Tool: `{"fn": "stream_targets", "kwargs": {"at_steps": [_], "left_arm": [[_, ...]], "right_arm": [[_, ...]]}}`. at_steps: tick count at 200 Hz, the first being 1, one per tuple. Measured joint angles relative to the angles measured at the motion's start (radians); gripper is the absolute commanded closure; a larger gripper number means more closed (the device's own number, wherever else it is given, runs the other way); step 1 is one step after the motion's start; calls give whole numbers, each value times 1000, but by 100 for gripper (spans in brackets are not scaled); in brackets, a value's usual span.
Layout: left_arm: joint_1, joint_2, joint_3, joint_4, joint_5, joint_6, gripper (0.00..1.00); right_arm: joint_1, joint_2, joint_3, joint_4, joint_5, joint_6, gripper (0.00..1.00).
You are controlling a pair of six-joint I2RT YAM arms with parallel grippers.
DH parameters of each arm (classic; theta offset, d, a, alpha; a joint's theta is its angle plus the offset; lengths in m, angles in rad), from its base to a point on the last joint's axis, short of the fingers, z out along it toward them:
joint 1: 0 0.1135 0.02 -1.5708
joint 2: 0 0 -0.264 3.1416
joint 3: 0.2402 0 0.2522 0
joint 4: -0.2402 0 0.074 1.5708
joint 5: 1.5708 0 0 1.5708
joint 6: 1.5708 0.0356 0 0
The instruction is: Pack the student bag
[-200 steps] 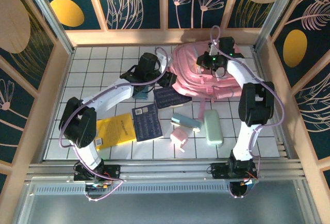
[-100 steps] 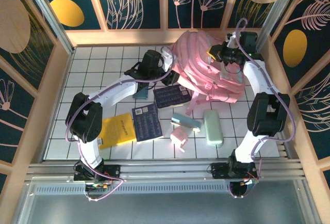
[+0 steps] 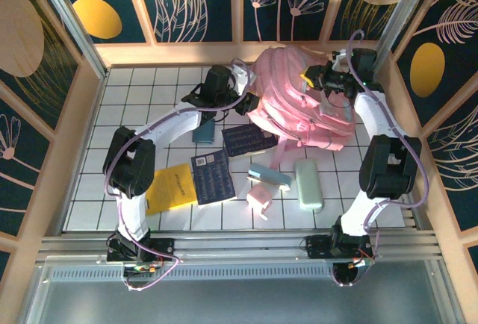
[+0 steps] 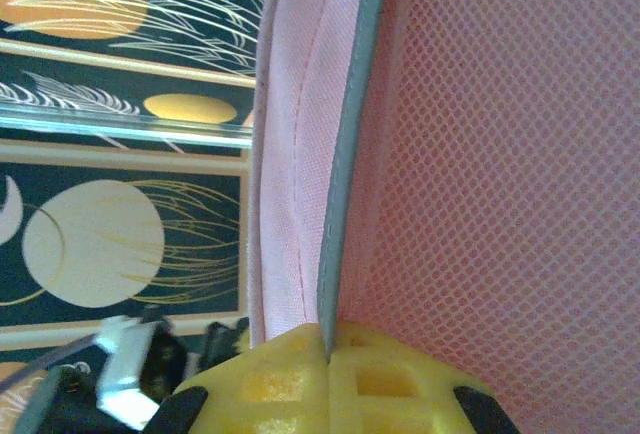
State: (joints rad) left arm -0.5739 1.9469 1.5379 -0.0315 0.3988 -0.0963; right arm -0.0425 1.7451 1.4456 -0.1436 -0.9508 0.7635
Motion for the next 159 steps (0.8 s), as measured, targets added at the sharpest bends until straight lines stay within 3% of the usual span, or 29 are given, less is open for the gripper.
{"fn": "stream_targets", "kwargs": {"at_steps": [38,89,133,159], "left_arm": [[-6,4,3,-23,8,57,62],[-68,-5,-31,-57,-65,136,62],[-85,-79,-109,-81,-131,-12,62],[-96,-108,-112,-111,-137,-138,56]], "right_arm": [[-1,-3,0,43,-38,64,100],[-1,-3,0,50,-53,85,100],[7,-3,1,42,-33,80,100],[23,-3,5,24,0,80,100]]}}
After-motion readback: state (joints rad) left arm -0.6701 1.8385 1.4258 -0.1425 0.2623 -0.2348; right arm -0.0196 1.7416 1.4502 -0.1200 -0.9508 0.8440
